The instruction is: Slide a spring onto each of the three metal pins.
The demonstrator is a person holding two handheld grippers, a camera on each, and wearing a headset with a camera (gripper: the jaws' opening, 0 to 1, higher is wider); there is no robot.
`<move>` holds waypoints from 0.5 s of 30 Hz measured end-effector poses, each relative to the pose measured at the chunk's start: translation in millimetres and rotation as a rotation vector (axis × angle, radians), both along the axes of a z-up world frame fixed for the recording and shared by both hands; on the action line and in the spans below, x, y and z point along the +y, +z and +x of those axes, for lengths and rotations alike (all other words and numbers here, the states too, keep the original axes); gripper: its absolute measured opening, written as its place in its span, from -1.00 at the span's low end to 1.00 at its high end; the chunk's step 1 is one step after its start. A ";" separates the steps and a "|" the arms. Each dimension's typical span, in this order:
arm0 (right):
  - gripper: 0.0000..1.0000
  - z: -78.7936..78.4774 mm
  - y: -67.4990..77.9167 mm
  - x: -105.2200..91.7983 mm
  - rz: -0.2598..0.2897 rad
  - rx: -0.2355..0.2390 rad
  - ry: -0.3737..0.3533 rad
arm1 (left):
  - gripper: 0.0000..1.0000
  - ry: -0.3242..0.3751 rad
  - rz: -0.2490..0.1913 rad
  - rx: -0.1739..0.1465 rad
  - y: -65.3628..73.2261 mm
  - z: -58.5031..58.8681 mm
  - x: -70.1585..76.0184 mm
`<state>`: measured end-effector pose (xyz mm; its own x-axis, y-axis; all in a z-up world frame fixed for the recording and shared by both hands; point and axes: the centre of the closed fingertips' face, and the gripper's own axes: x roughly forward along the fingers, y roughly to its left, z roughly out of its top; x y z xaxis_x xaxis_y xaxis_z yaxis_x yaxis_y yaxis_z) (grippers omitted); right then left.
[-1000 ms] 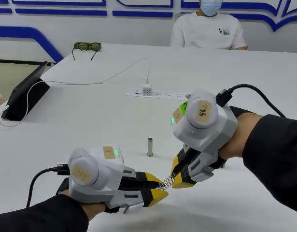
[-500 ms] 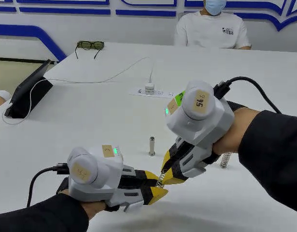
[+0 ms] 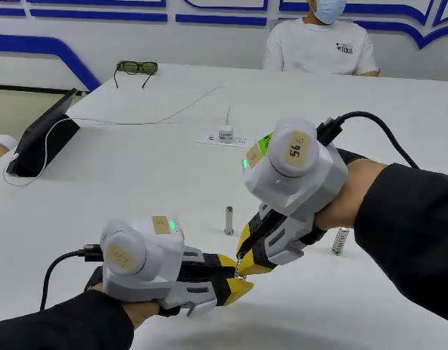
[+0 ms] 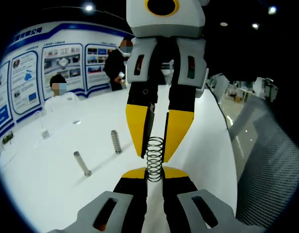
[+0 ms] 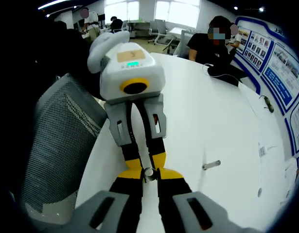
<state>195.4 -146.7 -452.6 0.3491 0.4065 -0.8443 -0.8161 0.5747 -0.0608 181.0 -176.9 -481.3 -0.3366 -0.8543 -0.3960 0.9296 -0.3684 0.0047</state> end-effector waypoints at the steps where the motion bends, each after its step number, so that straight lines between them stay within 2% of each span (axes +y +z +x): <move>1: -0.76 0.1 0.1 -0.1 -0.002 0.000 0.000 | -0.79 0.001 -0.001 -0.001 0.1 0.2 -0.3; 11: -0.76 0.8 -1.0 -2.7 -0.021 0.007 -0.006 | -0.77 0.007 -0.007 0.002 -0.2 2.5 -2.0; 15: -0.76 0.0 -2.5 -5.1 -0.034 0.013 -0.008 | -0.69 0.012 -0.002 0.011 -2.6 3.0 -1.1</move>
<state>195.4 -151.8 -455.1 0.3416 0.3751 -0.8618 -0.8123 0.5791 -0.0700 184.0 -177.9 -483.9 -0.3309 -0.8588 -0.3911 0.9339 -0.3575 -0.0050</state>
